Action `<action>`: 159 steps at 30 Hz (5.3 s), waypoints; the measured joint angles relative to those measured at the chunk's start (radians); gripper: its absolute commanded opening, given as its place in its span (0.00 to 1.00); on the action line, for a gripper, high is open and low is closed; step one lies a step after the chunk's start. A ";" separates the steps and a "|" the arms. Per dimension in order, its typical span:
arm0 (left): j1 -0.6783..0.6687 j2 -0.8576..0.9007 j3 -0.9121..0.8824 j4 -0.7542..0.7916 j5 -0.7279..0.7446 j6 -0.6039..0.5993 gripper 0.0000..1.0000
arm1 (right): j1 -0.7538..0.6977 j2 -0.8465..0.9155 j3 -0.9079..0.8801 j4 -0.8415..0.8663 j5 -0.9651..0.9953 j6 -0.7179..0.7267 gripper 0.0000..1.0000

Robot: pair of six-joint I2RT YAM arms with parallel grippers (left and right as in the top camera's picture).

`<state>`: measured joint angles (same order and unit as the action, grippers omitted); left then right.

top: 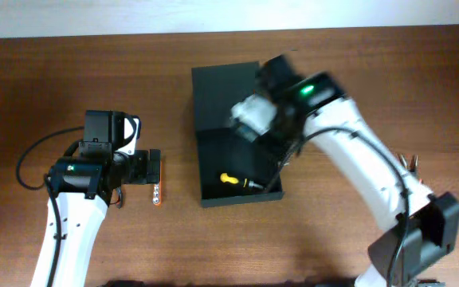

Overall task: Pack container
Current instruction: 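Carry the wrench into the green box and release it, then grasp the orange-handled needle-nose pliers with the right gripper, then carry the needle-nose pliers into the box, release, withdraw right arm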

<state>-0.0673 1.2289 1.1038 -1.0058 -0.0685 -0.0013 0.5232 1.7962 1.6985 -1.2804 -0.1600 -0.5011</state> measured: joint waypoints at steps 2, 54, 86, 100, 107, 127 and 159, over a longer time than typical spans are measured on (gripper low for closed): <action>0.000 0.000 0.000 0.000 0.000 0.000 0.99 | 0.072 0.000 0.000 0.030 0.000 -0.046 0.04; 0.000 0.000 0.000 0.000 0.000 0.000 0.99 | -0.896 -0.080 0.185 -0.374 0.159 0.507 0.78; 0.000 0.000 0.001 0.007 0.000 0.000 0.99 | -1.006 -0.069 -0.684 0.489 0.147 0.489 0.88; 0.000 0.000 0.001 0.008 0.000 0.000 0.99 | -1.006 -0.004 -0.690 0.567 0.151 0.488 0.54; 0.000 0.000 0.001 0.007 0.000 0.000 0.99 | -1.006 -0.002 -0.687 0.580 0.148 0.486 0.30; 0.000 0.000 0.001 0.007 0.000 0.000 0.99 | -1.010 0.002 -0.678 0.565 0.121 0.481 0.04; 0.063 -0.060 0.001 0.008 0.000 0.000 0.99 | 0.058 -0.079 0.098 -0.030 -0.011 -0.110 0.04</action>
<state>-0.0044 1.1687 1.1046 -0.9981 -0.0685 -0.0017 0.5808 1.7172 1.7969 -1.3102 -0.1711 -0.6113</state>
